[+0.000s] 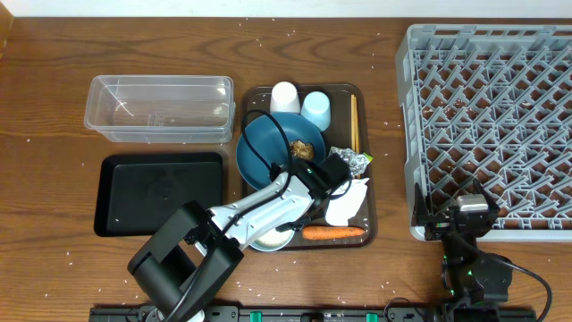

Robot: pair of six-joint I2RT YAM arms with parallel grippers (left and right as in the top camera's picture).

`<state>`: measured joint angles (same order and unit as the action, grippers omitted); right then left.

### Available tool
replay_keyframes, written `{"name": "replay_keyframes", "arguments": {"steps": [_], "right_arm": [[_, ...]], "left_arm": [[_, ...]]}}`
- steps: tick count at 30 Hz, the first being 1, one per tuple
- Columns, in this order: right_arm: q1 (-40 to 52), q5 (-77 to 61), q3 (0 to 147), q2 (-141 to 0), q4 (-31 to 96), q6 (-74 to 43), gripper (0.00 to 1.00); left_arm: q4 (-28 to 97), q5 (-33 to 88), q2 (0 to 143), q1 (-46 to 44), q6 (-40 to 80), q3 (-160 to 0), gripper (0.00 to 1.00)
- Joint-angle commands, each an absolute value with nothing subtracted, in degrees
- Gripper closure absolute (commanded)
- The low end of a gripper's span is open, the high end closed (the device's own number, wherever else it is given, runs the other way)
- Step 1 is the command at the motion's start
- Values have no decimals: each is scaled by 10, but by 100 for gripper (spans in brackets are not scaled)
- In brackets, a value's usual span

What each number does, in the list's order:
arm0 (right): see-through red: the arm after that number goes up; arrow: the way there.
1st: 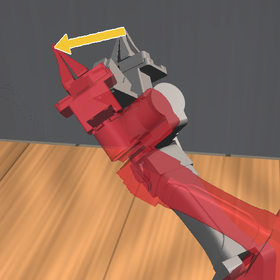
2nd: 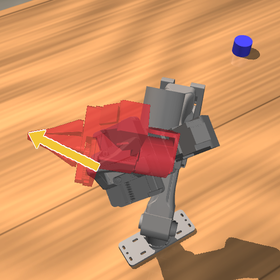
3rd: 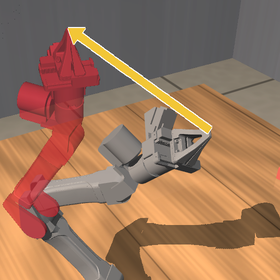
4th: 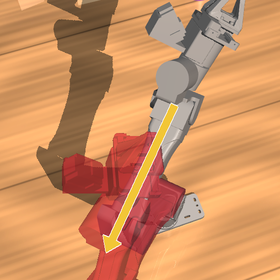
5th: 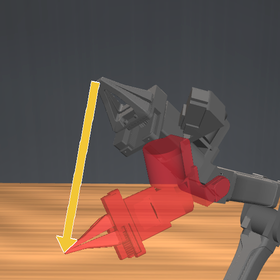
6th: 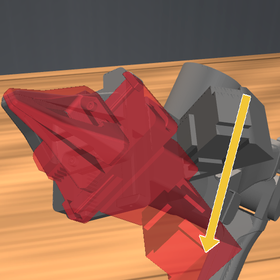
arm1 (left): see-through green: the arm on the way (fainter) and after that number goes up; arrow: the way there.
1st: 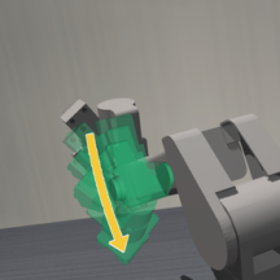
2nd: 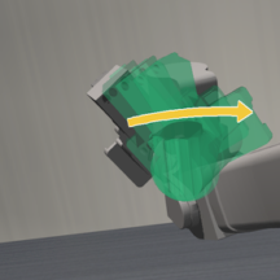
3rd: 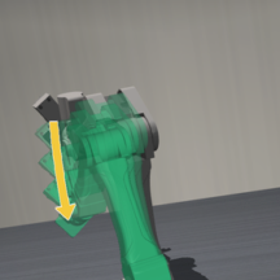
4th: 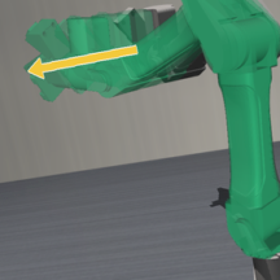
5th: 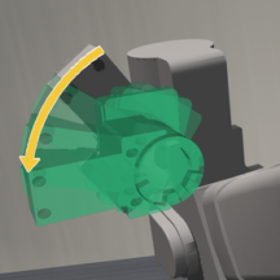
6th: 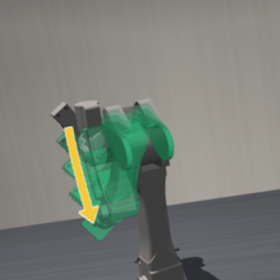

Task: Sort waste into correct bins and load items into the dishwasher rack
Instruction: 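Lift the bowl with the left gripper and carry it over the black tray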

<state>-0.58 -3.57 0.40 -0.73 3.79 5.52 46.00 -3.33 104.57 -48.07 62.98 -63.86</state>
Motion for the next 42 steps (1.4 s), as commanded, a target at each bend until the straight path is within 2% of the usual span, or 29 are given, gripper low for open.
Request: {"name": "replay_keyframes", "arguments": {"steps": [1, 15, 32, 42], "right_arm": [[-11, -32, 3, -8, 40, 59, 1], [-11, -32, 3, -8, 40, 59, 1], [-11, -32, 3, -8, 40, 59, 1], [-11, -32, 3, -8, 40, 59, 1]], "left_arm": [[460, -41, 1048, -480, 629, -638, 94], [477, -29, 1018, -480, 629, -638, 94], [530, -30, 859, -477, 615, -638, 94], [551, -23, 747, -389, 514, -638, 94]]}}
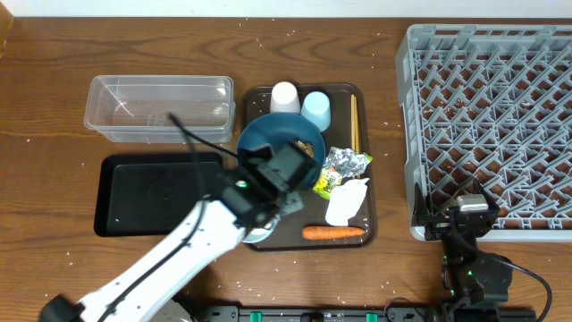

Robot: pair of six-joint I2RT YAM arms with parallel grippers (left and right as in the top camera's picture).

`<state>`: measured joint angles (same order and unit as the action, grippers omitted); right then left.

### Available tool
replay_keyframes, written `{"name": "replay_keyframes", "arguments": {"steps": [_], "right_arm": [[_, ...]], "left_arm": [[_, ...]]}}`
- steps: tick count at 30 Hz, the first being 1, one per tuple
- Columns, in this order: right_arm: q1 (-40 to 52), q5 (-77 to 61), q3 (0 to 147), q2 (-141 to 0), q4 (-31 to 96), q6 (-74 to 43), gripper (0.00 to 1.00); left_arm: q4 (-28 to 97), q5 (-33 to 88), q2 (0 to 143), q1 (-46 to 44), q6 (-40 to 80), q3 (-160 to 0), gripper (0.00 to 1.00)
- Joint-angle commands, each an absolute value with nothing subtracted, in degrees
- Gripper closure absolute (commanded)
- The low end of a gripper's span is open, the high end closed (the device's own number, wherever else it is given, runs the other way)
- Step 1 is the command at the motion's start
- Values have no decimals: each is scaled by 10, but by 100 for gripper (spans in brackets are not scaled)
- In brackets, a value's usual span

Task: Sort waste into correct bins and load items into the dishwasher rack
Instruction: 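Lift the bowl with the left gripper and carry it over the black tray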

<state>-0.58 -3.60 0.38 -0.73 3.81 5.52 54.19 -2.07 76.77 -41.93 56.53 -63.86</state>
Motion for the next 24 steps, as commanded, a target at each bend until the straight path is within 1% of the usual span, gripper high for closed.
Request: {"name": "replay_keyframes", "arguments": {"steps": [1, 5, 11, 20, 22, 24], "right_arm": [[-11, -32, 3, -8, 40, 59, 1], [-11, -32, 3, -8, 40, 58, 1], [-11, -32, 3, -8, 40, 59, 1], [-11, -32, 3, -8, 40, 59, 1], [-11, -32, 3, -8, 40, 59, 1], [-11, -32, 3, -8, 40, 59, 1]], "left_arm": [[558, -19, 741, -369, 499, -638, 94], [568, 30, 732, -293, 431, -638, 94], [536, 180, 733, -166, 287, -638, 94], [519, 425, 735, 74, 168, -637, 94], [505, 487, 739, 121, 150, -627, 94], [498, 517, 744, 147, 139, -615, 94]]}}
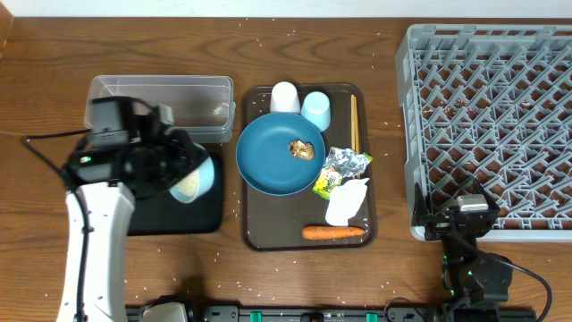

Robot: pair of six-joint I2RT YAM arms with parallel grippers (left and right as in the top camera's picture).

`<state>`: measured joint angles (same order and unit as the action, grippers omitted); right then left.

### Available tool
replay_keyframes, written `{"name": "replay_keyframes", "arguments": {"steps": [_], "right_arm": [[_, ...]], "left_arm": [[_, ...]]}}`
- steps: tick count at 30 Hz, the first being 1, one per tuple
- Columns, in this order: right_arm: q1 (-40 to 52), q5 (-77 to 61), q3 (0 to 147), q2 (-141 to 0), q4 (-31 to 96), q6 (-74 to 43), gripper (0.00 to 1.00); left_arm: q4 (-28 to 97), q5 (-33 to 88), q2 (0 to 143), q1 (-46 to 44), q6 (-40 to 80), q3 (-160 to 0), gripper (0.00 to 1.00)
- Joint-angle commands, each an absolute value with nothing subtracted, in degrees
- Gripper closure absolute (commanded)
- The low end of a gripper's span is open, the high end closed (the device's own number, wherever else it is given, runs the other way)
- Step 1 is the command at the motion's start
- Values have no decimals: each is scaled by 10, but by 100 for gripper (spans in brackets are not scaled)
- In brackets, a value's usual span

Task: Sort waste into correct bins and load items into the dishwasher rack
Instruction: 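Lift the bowl with the left gripper and carry it over the black tray, then tilt the bowl with the left gripper, pouring rice onto the black tray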

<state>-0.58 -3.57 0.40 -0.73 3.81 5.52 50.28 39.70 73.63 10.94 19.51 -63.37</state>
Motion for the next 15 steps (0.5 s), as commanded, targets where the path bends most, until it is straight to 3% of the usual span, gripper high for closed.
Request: {"name": "replay_keyframes", "arguments": {"steps": [1, 15], "right_arm": [[-11, -32, 3, -8, 40, 59, 1], [-11, -32, 3, -8, 40, 59, 1]], "left_arm": [[497, 527, 747, 160, 131, -608, 94], [402, 666, 834, 268, 43, -474, 94]]}}
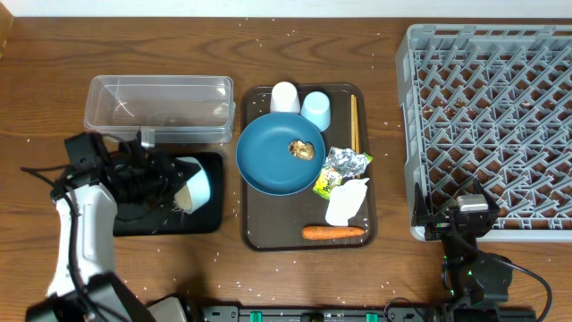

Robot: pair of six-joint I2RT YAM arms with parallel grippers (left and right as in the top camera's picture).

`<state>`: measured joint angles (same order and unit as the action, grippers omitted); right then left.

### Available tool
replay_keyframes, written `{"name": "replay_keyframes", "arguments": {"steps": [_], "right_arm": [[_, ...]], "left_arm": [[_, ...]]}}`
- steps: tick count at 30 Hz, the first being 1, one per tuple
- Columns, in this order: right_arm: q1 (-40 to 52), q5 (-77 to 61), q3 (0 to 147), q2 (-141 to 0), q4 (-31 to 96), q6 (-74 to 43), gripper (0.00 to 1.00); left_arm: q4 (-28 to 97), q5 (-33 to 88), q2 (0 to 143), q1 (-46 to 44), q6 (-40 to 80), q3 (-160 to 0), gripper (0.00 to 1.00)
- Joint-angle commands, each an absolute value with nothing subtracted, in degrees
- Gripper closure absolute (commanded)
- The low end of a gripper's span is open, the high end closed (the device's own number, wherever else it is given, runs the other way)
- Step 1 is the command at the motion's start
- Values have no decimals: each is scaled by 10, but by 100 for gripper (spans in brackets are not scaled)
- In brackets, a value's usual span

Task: Sort waste into correct bins and load items into the dishwasher rack
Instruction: 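Tilt the bowl with the left gripper, pouring rice onto the black tray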

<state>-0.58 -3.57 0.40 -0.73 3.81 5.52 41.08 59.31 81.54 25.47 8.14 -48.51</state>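
My left gripper [177, 179] is shut on a small light-blue bowl [197, 183] holding pale food. The bowl is tipped on its side over the right half of the black tray [211, 220]. A brown serving tray [253, 234] carries a blue plate [273, 161] with a food scrap [299, 149], a white cup [284, 97], a light-blue cup [316, 109], chopsticks [354, 123], a foil wrapper [340, 166], a white napkin [347, 202] and a carrot [332, 233]. My right gripper [465, 213] rests at the front-left corner of the grey dishwasher rack [492, 116]; its jaws are not readable.
A clear plastic bin [161, 109] stands behind the black tray at the back left. The rack fills the right side of the wooden table [384, 268]. My left arm reaches in from the table's front left edge.
The left gripper with the bowl has moved a little down and left over the black tray, and the bowl is tipped further onto its side. The right arm has not moved.
My left gripper was down at a bowl in the front-left corner of the brown tray. Then it held the bowl above that tray's left edge. Then the bowl was tilted over the black tray, where it now lies tipped on its side.
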Motion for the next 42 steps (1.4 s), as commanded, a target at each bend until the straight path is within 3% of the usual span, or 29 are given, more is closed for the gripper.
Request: {"name": "replay_keyframes", "arguments": {"steps": [1, 9, 27, 42], "right_arm": [[-11, -32, 3, -8, 40, 59, 1], [-11, -32, 3, -8, 40, 59, 1], [-11, -32, 3, -8, 40, 59, 1], [-11, -32, 3, -8, 40, 59, 1]], "left_arm": [[399, 678, 844, 274, 37, -470, 94], [398, 759, 919, 298, -37, -469, 94], [415, 902, 948, 356, -40, -469, 94], [436, 901, 948, 433, 12, -469, 94]]}}
